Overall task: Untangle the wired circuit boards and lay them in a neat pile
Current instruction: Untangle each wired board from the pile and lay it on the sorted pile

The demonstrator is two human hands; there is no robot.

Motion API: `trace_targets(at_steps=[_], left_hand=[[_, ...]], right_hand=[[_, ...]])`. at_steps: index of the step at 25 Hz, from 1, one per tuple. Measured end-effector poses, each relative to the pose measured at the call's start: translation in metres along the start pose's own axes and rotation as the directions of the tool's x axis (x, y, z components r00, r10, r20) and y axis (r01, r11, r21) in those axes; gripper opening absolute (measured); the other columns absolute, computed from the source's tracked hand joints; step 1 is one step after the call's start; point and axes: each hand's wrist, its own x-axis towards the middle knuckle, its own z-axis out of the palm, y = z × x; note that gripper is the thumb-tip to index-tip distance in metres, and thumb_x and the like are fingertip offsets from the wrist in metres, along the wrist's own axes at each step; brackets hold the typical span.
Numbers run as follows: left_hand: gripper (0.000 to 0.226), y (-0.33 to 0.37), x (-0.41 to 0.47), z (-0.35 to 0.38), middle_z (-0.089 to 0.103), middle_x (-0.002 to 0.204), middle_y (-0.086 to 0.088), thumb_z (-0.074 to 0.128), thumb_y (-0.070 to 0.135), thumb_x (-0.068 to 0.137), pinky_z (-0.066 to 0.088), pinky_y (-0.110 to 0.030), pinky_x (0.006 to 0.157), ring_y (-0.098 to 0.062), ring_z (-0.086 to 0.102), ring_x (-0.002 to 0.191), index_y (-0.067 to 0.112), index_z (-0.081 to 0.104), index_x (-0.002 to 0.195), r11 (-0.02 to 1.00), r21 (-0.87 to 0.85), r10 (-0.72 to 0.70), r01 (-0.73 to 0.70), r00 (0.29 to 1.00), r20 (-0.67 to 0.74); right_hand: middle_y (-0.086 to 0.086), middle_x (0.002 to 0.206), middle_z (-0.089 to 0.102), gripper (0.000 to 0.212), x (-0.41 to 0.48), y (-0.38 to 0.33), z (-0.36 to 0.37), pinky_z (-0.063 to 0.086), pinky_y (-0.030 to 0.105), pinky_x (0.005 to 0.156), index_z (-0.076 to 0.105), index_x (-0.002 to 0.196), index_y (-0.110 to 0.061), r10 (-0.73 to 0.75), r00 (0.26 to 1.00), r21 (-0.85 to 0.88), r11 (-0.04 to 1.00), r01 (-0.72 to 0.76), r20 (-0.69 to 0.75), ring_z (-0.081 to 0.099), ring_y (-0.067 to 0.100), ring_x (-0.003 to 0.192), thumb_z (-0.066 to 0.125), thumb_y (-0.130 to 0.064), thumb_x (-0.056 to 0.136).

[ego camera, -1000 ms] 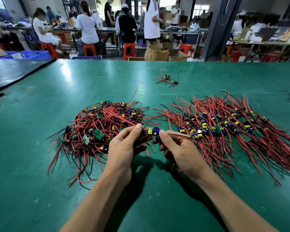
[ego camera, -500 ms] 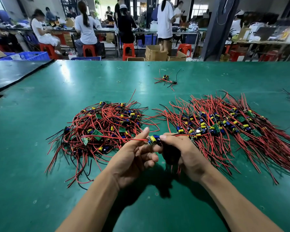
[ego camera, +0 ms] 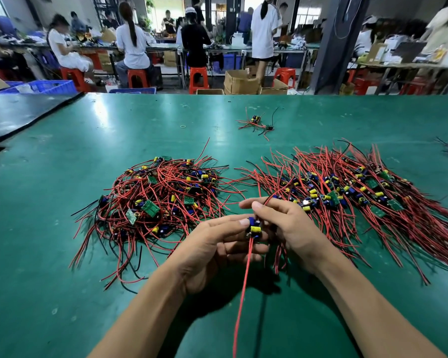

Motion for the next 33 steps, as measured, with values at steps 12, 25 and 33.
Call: trace_targets(at_steps=[12, 25, 33], left_hand=[[0.020, -0.012, 0.003, 0.007, 0.066, 0.070, -0.015, 0.061, 0.006, 0.089, 0.043, -0.020, 0.043, -0.015, 0.055, 0.043, 0.003, 0.072, 0.071, 0.969, 0.245, 0.077, -0.029, 0.979, -0.188], [0.018, -0.015, 0.007, 0.002, 0.059, 0.058, -0.004, 0.063, 0.004, 0.085, 0.042, -0.020, 0.043, -0.014, 0.054, 0.045, 0.009, 0.072, 0.070, 0.926, 0.377, 0.061, -0.012, 0.991, -0.120], [0.019, -0.019, 0.012, 0.000, 0.071, 0.069, 0.001, 0.064, 0.010, 0.091, 0.048, -0.018, 0.052, -0.009, 0.062, 0.056, 0.002, 0.073, 0.077, 0.922, 0.373, 0.188, -0.102, 0.962, -0.200]], right_hand=[[0.013, 0.105, 0.072, 0.022, -0.004, 0.003, 0.002, 0.053, 0.025, 0.077, 0.076, 0.107, -0.013, 0.082, 0.992, -0.206, 0.977, -0.060, 0.099, 0.066, 0.014, 0.088, 0.058, -0.021, 0.099], [-0.017, 0.079, 0.068, 0.020, 0.009, 0.008, -0.017, 0.041, 0.011, 0.064, 0.077, 0.097, -0.017, -0.207, 0.951, -0.503, 0.862, 0.065, -0.231, 0.058, -0.001, 0.065, 0.059, -0.022, 0.100], [0.000, 0.053, 0.046, 0.035, 0.005, 0.015, 0.000, 0.031, 0.019, 0.039, 0.072, 0.097, -0.003, 0.156, 0.988, -0.141, 0.978, -0.153, 0.015, 0.038, 0.010, 0.042, 0.064, -0.037, 0.096]])
